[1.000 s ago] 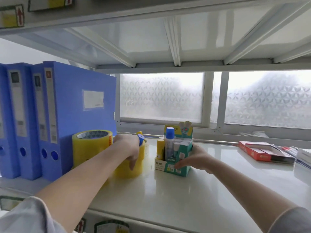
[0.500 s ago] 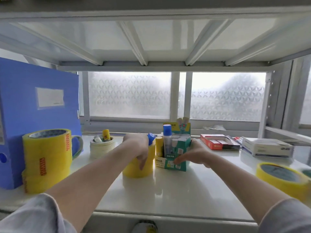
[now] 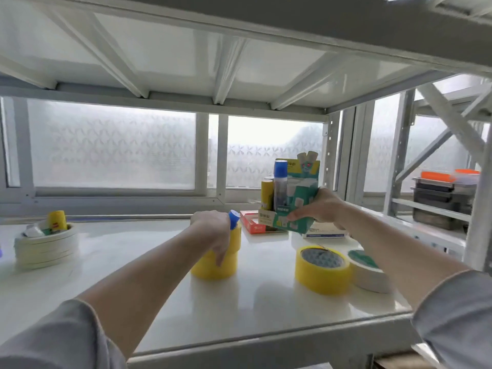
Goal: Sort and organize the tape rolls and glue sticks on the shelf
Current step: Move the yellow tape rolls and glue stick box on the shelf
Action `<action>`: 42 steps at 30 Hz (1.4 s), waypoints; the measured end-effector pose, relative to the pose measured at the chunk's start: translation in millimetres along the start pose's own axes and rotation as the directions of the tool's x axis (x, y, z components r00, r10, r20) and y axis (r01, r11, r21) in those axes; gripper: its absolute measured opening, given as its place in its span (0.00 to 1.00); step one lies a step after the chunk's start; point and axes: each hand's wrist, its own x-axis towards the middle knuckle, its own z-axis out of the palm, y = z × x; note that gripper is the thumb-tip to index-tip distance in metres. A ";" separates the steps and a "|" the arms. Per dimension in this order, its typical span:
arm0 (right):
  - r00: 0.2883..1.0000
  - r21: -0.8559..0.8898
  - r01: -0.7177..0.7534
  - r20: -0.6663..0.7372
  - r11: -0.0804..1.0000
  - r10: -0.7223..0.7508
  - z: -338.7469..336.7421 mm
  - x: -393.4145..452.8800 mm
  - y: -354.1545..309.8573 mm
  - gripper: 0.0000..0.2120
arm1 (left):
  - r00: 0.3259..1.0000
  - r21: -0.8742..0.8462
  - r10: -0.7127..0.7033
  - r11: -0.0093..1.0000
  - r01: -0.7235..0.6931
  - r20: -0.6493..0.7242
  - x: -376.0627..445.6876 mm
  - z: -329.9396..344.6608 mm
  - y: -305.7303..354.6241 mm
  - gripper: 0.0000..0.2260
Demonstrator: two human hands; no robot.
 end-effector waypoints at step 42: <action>0.954 -0.104 -0.301 -0.039 0.948 0.298 -58.8 20.0 142.4 0.43 | 0.954 -0.339 0.290 0.892 -0.299 -0.077 92.3 -45.8 184.7 0.25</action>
